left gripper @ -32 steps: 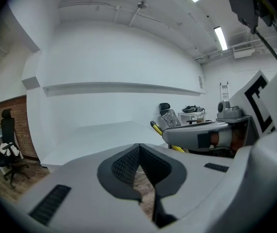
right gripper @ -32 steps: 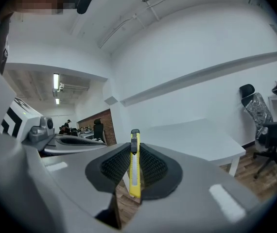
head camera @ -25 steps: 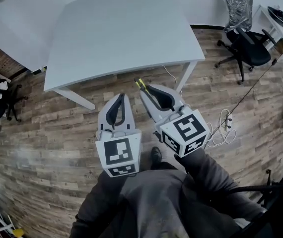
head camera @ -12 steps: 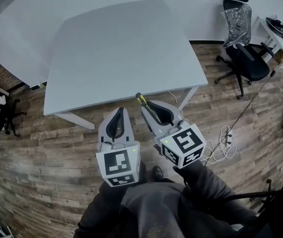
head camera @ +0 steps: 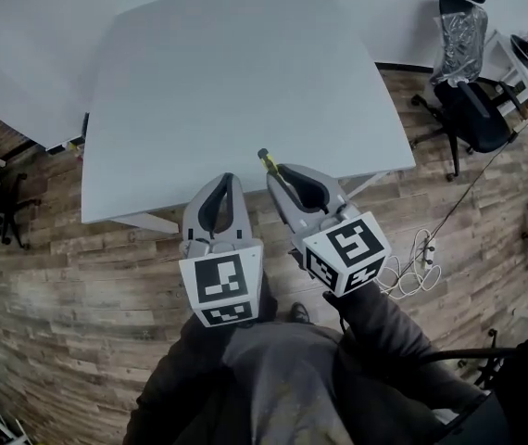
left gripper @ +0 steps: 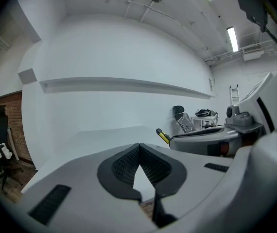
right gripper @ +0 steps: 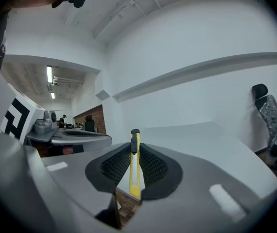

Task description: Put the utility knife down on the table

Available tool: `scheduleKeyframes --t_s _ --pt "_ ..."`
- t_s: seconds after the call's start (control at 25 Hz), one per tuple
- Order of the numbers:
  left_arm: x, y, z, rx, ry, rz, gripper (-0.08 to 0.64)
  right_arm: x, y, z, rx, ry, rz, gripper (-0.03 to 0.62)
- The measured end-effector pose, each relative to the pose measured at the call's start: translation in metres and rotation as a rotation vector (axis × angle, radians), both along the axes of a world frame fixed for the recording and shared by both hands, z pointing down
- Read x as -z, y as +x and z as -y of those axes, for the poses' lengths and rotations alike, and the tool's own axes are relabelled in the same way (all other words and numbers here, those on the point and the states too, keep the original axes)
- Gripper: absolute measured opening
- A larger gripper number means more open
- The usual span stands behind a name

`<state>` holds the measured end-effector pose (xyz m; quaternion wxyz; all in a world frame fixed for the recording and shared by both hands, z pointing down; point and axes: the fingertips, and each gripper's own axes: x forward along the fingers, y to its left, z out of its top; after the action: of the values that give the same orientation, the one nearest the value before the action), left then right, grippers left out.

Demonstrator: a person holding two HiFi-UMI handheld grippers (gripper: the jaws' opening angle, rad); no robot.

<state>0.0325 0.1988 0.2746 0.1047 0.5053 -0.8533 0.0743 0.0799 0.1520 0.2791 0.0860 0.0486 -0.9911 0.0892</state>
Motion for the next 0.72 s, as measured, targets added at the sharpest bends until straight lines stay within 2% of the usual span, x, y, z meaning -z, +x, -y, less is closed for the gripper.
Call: scheduleKeyframes --t_s 0.2,0.44,0.72 --pt "0.005 -0.035 0.012 -0.021 0.005 -0.001 0.003 0.012 -0.033 0.012 -0.025 0.017 0.003 0.057" --pt "-0.001 -0.05 0.041 -0.056 -0.003 -0.014 0.003 0.012 -0.051 0.038 -0.047 0.015 -0.003 0.058" --pt "-0.019 -0.082 0.094 -0.054 -0.04 -0.03 0.003 -0.006 -0.084 0.087 -0.04 -0.014 -0.013 0.058"
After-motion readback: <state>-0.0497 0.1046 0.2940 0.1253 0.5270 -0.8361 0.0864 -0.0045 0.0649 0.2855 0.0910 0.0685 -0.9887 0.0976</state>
